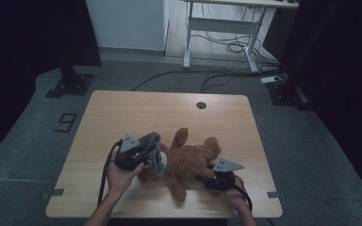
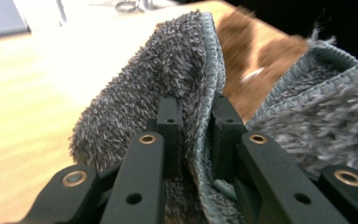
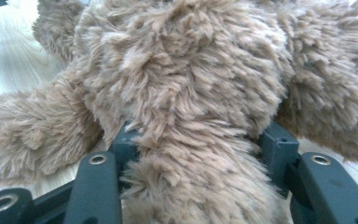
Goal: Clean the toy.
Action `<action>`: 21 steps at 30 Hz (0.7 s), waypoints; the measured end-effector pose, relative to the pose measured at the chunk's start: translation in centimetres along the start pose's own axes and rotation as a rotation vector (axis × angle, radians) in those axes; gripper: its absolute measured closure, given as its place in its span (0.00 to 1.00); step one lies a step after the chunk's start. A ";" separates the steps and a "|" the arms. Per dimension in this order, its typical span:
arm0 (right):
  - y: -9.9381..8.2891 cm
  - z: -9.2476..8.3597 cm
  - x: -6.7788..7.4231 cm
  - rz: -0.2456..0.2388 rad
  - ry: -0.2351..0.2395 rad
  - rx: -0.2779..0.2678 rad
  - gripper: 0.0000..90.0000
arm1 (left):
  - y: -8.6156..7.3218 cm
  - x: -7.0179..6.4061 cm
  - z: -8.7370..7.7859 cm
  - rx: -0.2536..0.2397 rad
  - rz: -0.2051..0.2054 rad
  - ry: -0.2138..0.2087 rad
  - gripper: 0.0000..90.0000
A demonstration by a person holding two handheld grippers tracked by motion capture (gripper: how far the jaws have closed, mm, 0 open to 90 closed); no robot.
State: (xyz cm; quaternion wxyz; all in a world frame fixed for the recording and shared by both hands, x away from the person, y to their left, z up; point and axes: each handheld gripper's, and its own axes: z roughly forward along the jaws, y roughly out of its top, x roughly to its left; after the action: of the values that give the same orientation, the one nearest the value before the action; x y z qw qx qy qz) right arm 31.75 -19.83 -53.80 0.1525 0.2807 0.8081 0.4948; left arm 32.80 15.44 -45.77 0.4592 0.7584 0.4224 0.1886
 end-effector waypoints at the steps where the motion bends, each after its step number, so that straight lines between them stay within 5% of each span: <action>1: 0.0 0.0 0.0 0.000 -0.001 0.000 0.52 | -0.5 0.5 0.1 0.008 -0.007 0.008 0.86; 7: 0.0 0.0 -0.1 0.012 0.000 -0.004 0.52 | -3.4 3.2 1.4 0.093 -0.073 0.054 0.86; 11: -0.1 0.0 -0.1 0.022 0.004 -0.007 0.51 | -4.1 4.7 1.3 0.098 -0.155 -0.003 0.85; 14: -0.1 0.0 -0.2 0.021 0.005 -0.006 0.51 | -2.5 3.8 0.2 0.051 -0.122 -0.025 0.85; 21: -0.1 0.0 -0.2 0.020 0.005 -0.005 0.51 | 2.5 -1.4 -0.5 -0.025 -0.008 -0.145 0.86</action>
State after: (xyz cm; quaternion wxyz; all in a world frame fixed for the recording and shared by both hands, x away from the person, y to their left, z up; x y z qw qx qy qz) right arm 31.84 -20.00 -53.87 0.1463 0.2874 0.8045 0.4988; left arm 32.87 14.02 -43.22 0.4989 0.7625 0.3885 0.1369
